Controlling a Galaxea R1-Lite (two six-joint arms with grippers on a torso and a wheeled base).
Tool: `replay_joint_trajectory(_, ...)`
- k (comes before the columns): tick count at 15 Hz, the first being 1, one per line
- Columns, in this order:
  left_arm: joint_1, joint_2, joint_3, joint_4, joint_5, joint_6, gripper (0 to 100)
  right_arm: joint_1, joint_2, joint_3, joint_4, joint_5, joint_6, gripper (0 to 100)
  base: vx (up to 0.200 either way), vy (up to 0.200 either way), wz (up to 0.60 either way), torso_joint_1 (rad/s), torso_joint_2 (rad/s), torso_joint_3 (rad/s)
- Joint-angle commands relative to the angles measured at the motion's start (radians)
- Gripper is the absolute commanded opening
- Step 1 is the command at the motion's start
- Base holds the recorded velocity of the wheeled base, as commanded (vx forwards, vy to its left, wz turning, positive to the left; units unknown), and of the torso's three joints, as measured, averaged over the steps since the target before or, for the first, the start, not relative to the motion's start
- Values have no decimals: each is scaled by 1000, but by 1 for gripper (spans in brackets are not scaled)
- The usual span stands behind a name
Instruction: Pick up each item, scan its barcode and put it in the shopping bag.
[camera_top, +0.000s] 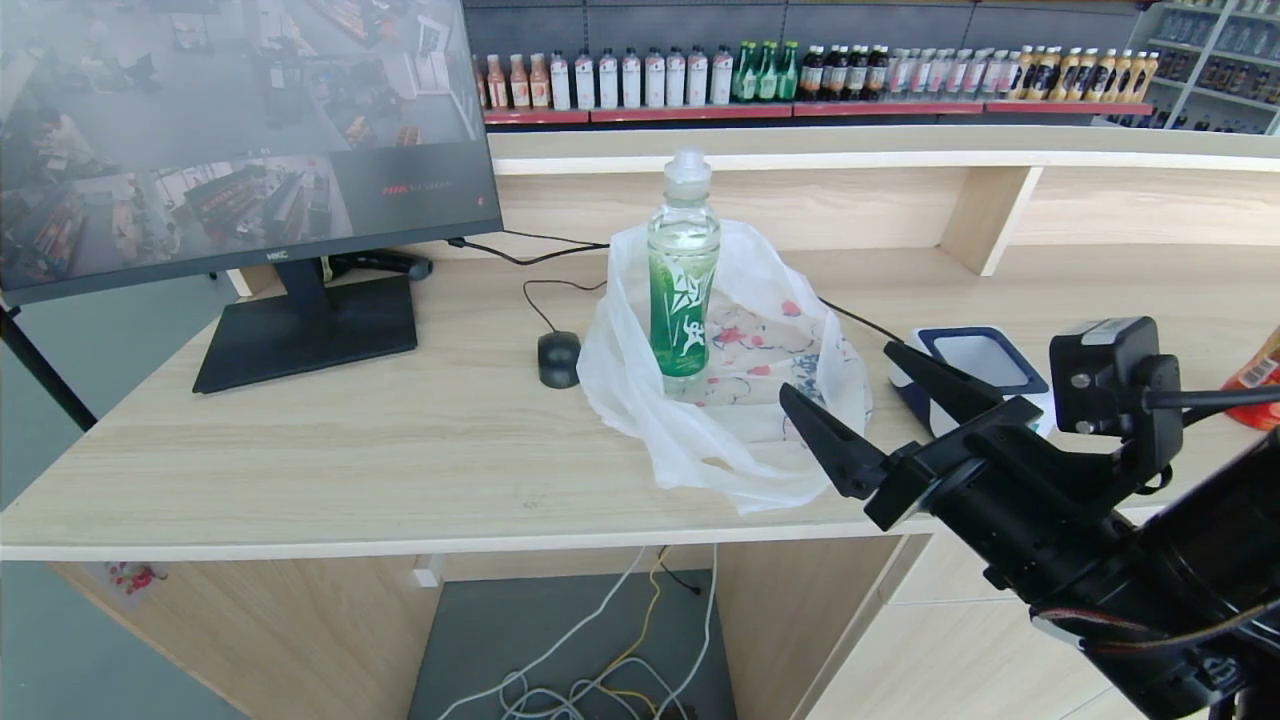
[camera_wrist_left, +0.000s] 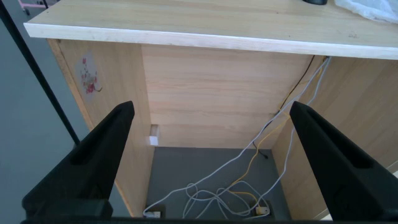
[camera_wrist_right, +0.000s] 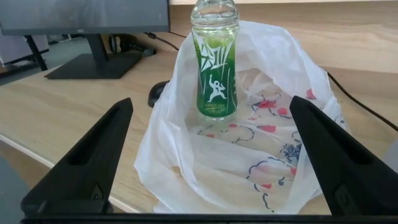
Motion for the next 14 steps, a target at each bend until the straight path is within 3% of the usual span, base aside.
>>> replay_joint_trajectory(1, 0, 0, 0, 0, 1, -2, 100, 1, 15, -5, -1, 0, -1, 100, 0, -200, 0, 2, 2, 2)
replay_joint_trajectory(14, 0, 0, 0, 0, 1, -2, 100, 15, 12, 4, -1, 0, -15, 100, 0, -200, 0, 2, 1, 3)
